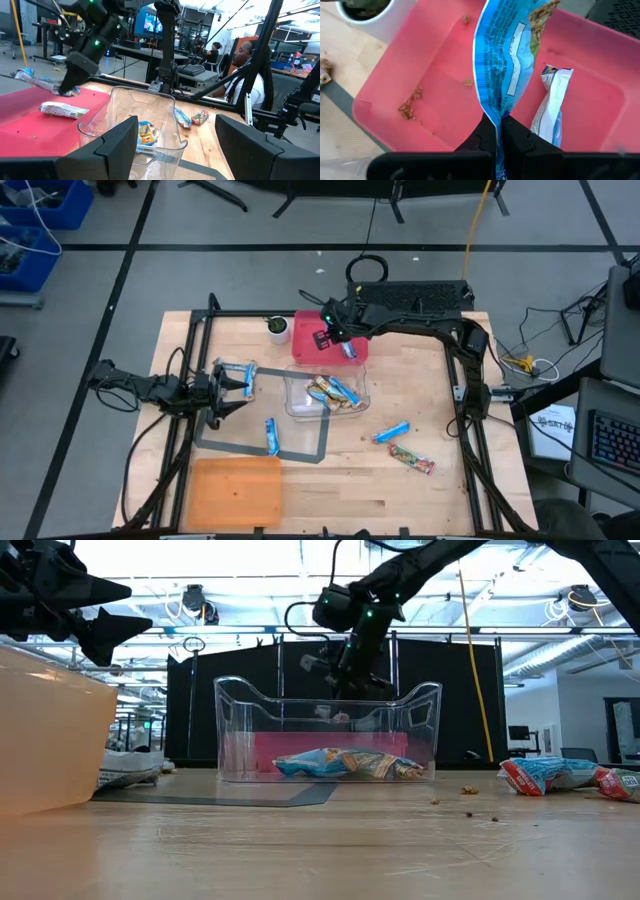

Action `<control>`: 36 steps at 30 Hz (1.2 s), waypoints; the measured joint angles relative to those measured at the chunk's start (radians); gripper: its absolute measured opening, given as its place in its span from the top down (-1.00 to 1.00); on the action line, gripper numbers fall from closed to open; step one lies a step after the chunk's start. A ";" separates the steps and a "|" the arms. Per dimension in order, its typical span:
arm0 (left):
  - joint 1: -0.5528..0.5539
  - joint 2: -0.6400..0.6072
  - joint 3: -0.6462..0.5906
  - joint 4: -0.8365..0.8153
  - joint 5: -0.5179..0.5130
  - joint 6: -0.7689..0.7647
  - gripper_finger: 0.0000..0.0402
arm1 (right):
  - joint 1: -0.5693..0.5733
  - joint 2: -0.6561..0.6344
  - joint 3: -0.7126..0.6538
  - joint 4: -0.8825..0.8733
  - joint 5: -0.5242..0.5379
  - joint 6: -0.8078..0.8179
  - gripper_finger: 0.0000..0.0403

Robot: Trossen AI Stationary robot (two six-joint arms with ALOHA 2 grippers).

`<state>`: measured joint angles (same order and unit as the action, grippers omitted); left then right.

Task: Pick and place Granola Bars by type
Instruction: Put the bottom blue granola bar into the red bin

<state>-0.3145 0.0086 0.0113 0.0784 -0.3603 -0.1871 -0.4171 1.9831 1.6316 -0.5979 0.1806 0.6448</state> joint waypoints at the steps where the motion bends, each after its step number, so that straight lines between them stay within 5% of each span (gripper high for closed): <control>1: 0.000 0.000 0.000 0.000 0.000 0.000 -0.34 | 0.000 0.000 -0.011 0.008 -0.001 0.003 1.00; 36: 0.000 0.000 0.000 0.000 0.000 0.000 -0.34 | -0.029 0.077 -0.095 0.084 -0.080 0.024 0.99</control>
<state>-0.3149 0.0086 0.0113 0.0788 -0.3607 -0.1871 -0.4461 2.0605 1.5364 -0.5140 0.1003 0.6688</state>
